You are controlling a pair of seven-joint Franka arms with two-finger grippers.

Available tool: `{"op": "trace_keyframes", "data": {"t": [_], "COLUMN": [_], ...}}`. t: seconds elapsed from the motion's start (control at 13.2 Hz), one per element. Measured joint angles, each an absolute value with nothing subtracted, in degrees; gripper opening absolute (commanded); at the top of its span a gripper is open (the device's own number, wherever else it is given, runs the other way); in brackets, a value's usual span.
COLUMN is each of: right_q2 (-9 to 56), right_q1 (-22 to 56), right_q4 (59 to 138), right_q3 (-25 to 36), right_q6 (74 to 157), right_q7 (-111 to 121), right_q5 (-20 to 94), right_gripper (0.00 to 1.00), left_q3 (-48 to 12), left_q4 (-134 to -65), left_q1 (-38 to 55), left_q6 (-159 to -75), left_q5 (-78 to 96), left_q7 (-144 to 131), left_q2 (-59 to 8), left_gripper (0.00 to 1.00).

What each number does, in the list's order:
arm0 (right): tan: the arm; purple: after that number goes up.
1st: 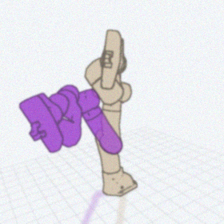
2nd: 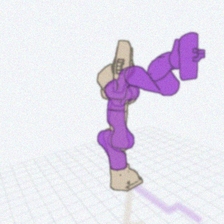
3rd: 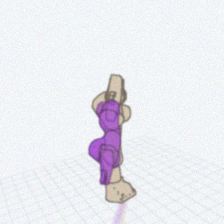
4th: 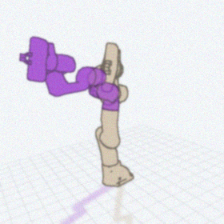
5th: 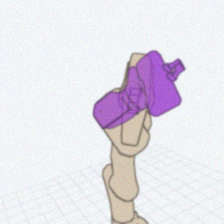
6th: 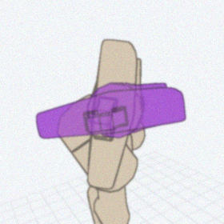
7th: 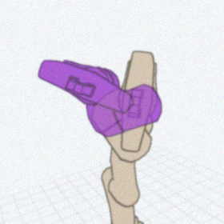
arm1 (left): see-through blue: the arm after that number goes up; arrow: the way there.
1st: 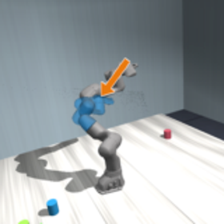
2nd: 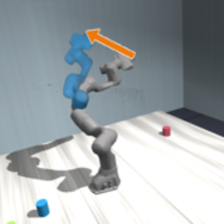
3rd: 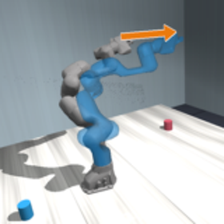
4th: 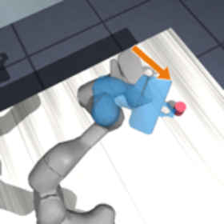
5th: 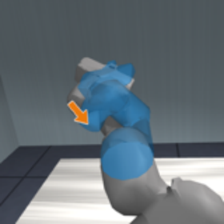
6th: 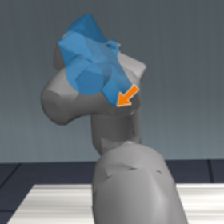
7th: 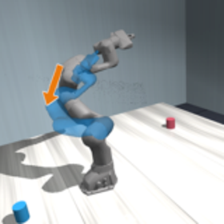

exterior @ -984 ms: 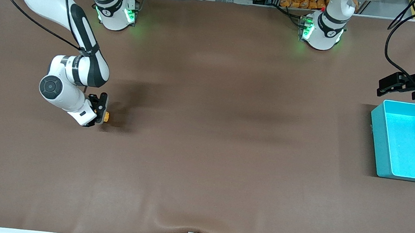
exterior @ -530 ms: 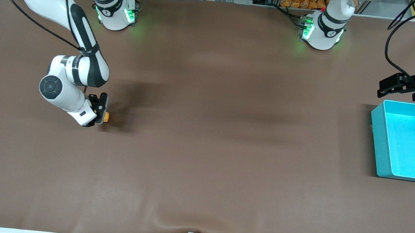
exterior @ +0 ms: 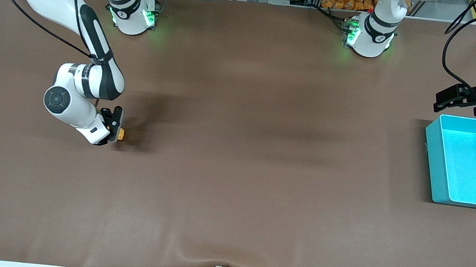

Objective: Wind and store yellow beetle car
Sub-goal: 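Drag the held car backward along the table with the right gripper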

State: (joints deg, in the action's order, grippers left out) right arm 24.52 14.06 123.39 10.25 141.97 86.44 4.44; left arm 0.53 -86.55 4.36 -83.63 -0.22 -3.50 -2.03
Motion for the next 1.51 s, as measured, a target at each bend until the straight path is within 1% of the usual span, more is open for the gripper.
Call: {"op": "trace_keyframes", "data": {"t": [1.51], "right_q2": [25.4], "right_q1": [4.1], "right_q4": [122.0], "right_q3": [10.4], "right_q6": [142.0], "right_q7": [96.9], "right_q5": [4.5], "right_gripper": [0.18], "left_q3": [0.6], "left_q4": [-86.5], "left_q1": [4.4], "left_q6": [-83.6], "left_q5": [-0.2], "left_q7": [-3.5], "left_q2": [-2.0], "left_gripper": [1.00]}}
